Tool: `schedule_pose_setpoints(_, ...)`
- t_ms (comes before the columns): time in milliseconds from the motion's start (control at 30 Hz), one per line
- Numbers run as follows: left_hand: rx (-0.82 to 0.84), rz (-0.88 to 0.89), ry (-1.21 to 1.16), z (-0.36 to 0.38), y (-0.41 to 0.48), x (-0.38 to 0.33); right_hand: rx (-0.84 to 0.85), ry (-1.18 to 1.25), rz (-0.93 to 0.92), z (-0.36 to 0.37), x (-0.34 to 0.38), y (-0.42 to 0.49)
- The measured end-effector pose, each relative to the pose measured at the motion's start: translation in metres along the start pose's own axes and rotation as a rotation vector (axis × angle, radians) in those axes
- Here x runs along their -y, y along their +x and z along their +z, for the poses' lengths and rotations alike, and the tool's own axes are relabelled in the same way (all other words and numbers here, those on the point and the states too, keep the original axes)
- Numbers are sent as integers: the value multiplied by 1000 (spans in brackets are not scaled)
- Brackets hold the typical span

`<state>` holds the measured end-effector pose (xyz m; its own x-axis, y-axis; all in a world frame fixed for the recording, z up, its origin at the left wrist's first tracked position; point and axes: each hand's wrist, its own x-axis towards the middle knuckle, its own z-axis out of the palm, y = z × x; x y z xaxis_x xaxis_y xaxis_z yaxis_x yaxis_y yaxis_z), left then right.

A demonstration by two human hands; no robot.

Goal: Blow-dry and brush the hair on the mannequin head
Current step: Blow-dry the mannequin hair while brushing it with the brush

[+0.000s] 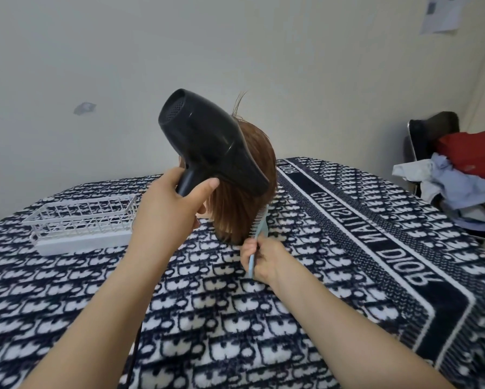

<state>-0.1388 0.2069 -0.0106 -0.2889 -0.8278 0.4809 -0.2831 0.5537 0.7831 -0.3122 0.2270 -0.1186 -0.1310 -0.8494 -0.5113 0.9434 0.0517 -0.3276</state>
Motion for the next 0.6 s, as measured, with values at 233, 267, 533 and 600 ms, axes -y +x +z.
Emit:
schedule_pose_setpoints(233,-161,198,411,0,-10,-5,-168,-31,-83,-5,2,5)
schedule_pose_setpoints(267,-152,190,388,0,-9,-5,-187,-28,-98,-7,2,4)
schedule_pose_setpoints(533,-80,110,266,-1,-8,-4,-332,-161,-236,-16,0,-3)
schedule_pose_setpoints(600,-30,53,119,-2,-6,-1,-334,-169,-241,-17,1,-5)
